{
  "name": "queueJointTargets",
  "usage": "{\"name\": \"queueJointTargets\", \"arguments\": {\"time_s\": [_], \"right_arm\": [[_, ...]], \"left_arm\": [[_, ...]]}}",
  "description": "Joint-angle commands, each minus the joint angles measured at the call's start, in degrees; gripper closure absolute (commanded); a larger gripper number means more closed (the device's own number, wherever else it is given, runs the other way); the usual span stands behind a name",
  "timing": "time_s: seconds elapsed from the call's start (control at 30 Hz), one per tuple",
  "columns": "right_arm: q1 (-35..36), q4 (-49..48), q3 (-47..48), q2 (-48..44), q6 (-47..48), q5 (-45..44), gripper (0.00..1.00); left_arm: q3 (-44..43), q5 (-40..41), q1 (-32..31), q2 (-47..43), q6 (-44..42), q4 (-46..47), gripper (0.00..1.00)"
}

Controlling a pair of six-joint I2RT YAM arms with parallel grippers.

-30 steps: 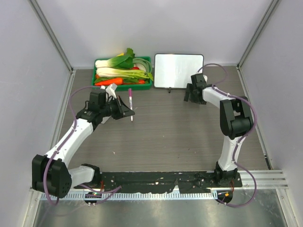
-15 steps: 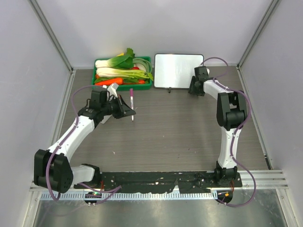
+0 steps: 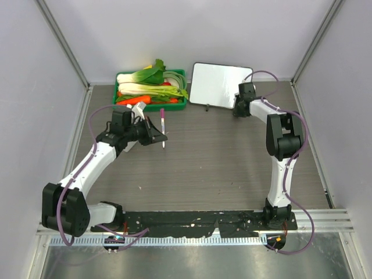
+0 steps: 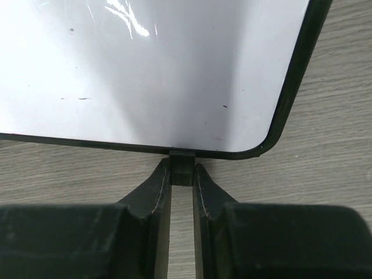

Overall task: Write a sentence on the whiteboard
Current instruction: Move the whiteboard to the center of the board.

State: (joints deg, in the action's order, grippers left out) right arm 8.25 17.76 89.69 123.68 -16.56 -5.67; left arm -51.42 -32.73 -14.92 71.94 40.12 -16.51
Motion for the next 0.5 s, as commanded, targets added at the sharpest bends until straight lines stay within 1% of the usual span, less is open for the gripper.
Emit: {"name": "queueJointTargets", "arguments": {"time_s": [0.0, 0.23, 0.47], "right_arm": [[0.36, 1.66, -4.16, -2.38, 0.12, 1.28, 0.99], [0.71, 1.93, -11.55, -8.27, -1.54, 1.19, 0.98], [0.8, 3.24, -22.88, -18.2, -2.25, 0.92, 0.99]], "left_arm": [[-0.09, -1.81, 0.33, -3.03, 0.84, 2.36, 1.0], [2.2, -1.46, 0.33, -6.98, 1.89, 1.48, 1.0], [5.45, -1.2, 0.33, -11.73, 3.47, 1.31, 1.0]]}}
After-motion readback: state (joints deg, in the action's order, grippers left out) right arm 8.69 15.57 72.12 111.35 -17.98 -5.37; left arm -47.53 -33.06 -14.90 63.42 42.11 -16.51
